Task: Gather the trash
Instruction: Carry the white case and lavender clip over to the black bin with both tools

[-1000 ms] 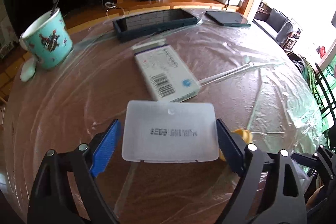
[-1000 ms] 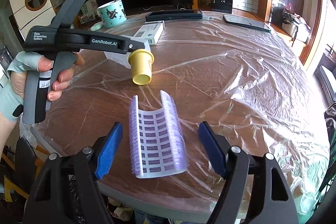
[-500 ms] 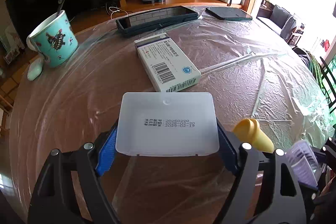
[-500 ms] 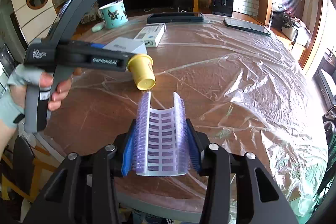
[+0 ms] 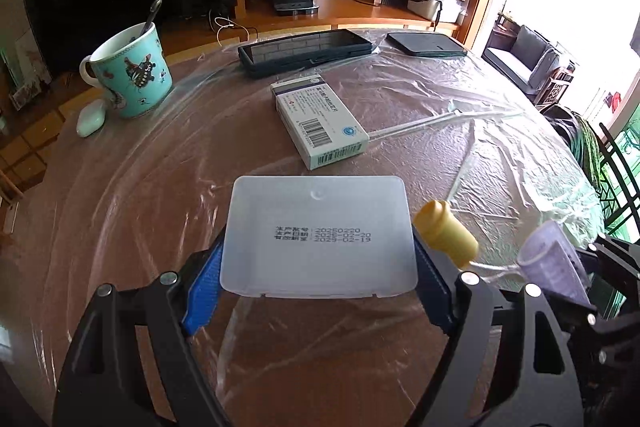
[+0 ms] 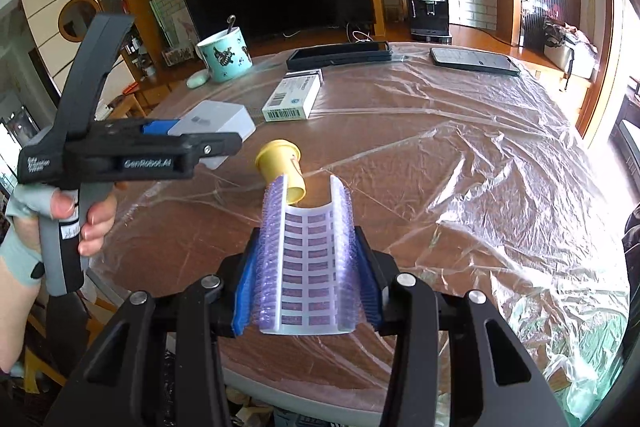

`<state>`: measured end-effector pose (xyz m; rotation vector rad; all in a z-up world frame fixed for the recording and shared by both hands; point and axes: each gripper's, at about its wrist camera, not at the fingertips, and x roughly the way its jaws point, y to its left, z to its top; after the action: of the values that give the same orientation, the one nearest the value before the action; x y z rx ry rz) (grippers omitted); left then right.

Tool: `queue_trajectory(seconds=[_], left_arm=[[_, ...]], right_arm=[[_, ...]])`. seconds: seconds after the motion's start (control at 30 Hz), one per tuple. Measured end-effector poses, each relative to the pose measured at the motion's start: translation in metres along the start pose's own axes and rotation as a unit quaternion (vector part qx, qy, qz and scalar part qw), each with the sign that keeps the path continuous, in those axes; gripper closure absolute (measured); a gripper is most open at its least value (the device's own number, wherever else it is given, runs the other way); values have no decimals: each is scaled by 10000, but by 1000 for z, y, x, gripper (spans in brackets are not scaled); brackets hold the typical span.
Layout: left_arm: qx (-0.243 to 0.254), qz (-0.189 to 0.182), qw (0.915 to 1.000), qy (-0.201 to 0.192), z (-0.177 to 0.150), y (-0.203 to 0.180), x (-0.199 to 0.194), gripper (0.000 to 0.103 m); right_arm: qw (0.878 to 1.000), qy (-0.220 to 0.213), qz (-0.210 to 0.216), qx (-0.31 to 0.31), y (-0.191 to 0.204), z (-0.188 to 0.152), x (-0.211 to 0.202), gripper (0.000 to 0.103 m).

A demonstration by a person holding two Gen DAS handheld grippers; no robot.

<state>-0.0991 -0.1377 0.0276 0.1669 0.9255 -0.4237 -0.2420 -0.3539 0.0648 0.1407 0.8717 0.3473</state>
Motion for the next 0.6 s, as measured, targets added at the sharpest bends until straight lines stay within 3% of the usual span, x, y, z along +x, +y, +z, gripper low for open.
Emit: queue_trajectory(seconds=[0.6], left_arm=[[-189,-132,9994,-255,-46,-17,-46,21]], right_arm=[[9998,-84,160,-10,9,-1,-15,60]])
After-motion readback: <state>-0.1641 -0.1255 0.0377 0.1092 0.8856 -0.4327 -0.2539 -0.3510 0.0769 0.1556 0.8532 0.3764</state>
